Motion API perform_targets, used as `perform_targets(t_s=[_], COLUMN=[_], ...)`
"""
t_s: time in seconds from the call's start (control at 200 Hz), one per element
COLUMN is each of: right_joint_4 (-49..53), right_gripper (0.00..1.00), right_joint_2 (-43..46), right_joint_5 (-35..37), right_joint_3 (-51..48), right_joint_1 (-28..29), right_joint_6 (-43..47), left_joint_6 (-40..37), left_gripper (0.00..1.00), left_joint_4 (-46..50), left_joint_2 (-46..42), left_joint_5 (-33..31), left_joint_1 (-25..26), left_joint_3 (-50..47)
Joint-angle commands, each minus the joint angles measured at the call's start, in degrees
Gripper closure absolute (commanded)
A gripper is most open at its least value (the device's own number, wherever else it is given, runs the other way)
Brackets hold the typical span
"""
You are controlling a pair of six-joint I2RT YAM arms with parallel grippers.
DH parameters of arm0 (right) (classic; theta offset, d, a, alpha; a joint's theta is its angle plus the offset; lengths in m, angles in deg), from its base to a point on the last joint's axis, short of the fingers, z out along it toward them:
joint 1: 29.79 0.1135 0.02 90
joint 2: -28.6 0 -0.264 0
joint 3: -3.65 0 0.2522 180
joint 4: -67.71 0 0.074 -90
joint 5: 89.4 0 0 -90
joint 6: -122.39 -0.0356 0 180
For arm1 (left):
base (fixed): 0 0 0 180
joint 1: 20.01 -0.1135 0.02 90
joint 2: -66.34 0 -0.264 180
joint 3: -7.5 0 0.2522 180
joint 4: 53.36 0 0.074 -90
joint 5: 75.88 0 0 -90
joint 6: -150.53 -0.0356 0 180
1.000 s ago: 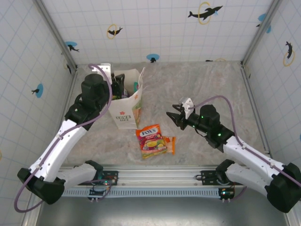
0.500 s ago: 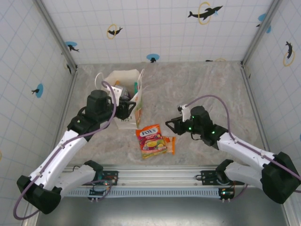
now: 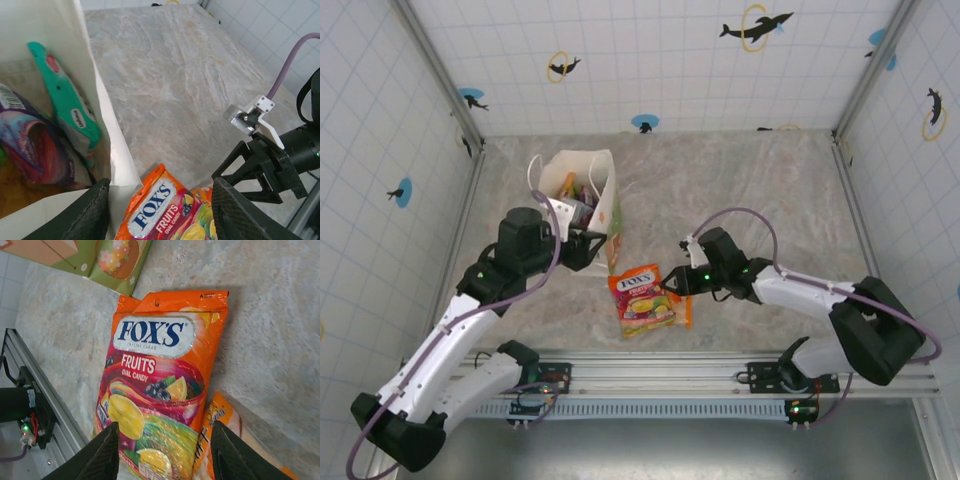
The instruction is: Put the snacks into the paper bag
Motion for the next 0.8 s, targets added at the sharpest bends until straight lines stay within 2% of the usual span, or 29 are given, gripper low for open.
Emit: perform_targets(t_s=[0.0,0.11,0.275,0.425,0.55,0.631,0.796], right_joint_4=[0.0,-0.3,-0.4,0.2,2.1,5.3,10.4], right_gripper=[0.48,0.47,0.47,0.47,0.47,0.47,0.46], right_joint_2=[-1.9,-2.8,-3.0,-3.6,-5.1,-6.8,-9.1], right_joint_5=[-1.0,-0.8,-0.6,-1.1,-2.3,-3.4,-1.9], right_joint_3=[3.3,4.3,4.3,4.4,5.7,7.7,10.4], right_joint_1=[0.4,0.4,0.4,0.1,-0.1,0.2,0.1], right_joint_6=[-0.4,-0.3,-0.3,-0.3,-0.5,-0.3,1.4], left_joint_6=[-0.9,-1.0,-1.0,-2.6,-2.4,0.5,12.7], left_gripper=[0.42,0.41,0.41,0.43,0.43,0.43,0.47], left_joint_4=[0.8,0.3,2.2,7.2,11.5,13.4,11.2], left_joint_2=[-0.1,0.5,-1.0,-3.6,-5.1,-5.6,-8.1], left_joint_5=[-5.4,-9.2,-9.9,-6.5,-0.2,2.8,7.1], left_joint_1=[-0.2,-0.1,-0.2,-0.1,-0.2,-0.1,-0.1], left_joint_3=[4.2,7.9,10.2,8.6,4.9,1.9,-6.7])
